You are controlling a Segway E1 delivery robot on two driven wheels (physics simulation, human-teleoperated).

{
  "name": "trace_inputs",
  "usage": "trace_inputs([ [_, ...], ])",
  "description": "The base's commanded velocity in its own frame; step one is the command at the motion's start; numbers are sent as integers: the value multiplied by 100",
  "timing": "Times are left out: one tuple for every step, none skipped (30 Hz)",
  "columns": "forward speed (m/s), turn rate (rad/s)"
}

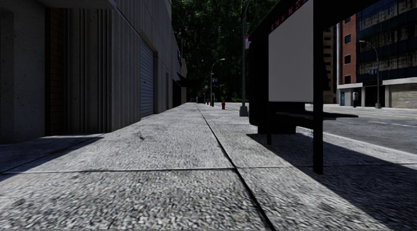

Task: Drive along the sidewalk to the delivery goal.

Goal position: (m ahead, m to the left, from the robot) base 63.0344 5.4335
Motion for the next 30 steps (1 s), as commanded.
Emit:
trace_inputs([
  [200, 0],
  [200, 0],
  [200, 0],
  [200, 0],
  [200, 0],
  [200, 0],
  [200, 0],
  [200, 0],
  [200, 0],
  [200, 0],
  [200, 0],
  [200, 0],
  [200, 0],
  [200, 0],
  [200, 0],
  [200, 0],
  [200, 0],
  [200, 0],
  [200, 0],
  [200, 0],
  [200, 0],
  [200, 0],
  [200, 0],
  [200, 0],
  [200, 0],
  [200, 0],
  [200, 0],
  [200, 0],
  [200, 0],
  [200, 0],
])
